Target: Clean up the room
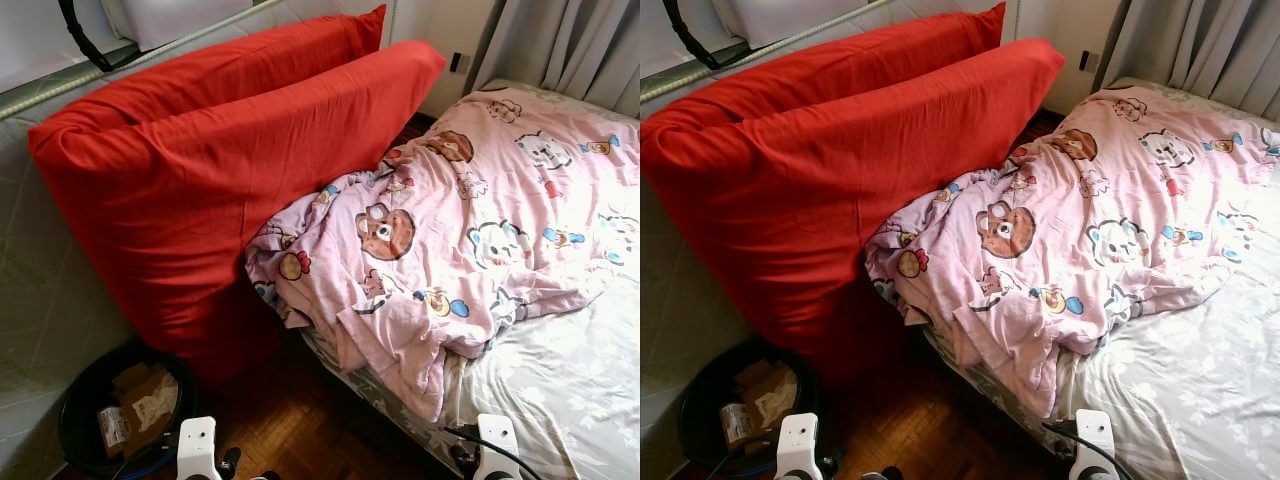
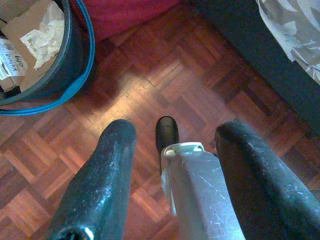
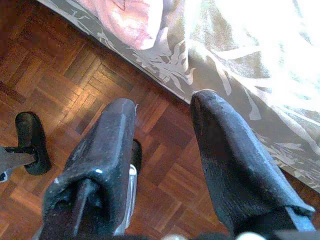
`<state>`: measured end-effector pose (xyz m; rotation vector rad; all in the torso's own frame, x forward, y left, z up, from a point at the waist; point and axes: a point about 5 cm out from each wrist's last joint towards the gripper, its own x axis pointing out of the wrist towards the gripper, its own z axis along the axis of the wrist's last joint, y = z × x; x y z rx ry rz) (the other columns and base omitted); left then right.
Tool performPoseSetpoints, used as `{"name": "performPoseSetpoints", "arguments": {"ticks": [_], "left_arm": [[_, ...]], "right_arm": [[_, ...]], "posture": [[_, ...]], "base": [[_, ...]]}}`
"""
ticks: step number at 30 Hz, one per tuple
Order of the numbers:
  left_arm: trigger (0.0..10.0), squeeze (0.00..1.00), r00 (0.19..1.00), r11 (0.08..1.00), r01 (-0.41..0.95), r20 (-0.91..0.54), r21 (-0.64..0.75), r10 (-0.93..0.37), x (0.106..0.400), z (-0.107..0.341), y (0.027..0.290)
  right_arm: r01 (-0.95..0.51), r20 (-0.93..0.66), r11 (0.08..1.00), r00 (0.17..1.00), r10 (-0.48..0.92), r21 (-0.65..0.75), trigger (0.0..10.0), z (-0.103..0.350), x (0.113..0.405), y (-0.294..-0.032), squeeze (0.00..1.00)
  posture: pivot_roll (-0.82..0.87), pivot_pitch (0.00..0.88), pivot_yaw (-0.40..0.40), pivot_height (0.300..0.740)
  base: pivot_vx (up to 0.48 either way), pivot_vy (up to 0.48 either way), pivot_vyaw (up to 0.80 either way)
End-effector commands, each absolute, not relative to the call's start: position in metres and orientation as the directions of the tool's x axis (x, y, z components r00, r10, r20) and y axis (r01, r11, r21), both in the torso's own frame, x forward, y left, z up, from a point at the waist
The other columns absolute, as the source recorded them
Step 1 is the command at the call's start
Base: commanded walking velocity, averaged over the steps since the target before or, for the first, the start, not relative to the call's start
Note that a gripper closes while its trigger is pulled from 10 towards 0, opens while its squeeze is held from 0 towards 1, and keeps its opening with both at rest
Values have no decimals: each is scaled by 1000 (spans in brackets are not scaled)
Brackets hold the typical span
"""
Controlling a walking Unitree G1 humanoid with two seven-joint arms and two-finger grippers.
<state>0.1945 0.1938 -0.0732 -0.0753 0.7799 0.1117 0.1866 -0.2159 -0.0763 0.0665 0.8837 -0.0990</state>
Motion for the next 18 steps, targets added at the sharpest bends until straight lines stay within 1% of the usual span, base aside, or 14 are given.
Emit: {"name": "performPoseSetpoints", "arguments": {"ticks": [1,11,16,18], "left_arm": [[10000,0,685,990,-139,-725,-28,76,189,-77,195],[10000,0,688,989,-145,-721,-27,82,192,-75,198],[10000,0,709,988,-144,-702,-49,69,202,-68,205],[10000,0,721,993,-107,-692,-53,41,208,-64,209]], "right_arm": [[136,-786,990,615,-63,27,10000,-79,182,-216,0],[125,-786,992,616,-57,26,10000,-78,184,-214,0],[120,-774,992,631,-52,32,10000,-76,190,-211,0],[113,-760,993,648,-51,30,10000,-73,195,-210,0]], "posture": [[-15,119,-9,740],[8,96,-14,740],[26,62,-14,740],[31,48,-14,740]], "base": [[0,0,0],[0,0,0],[0,0,0],[0,0,0]]}}
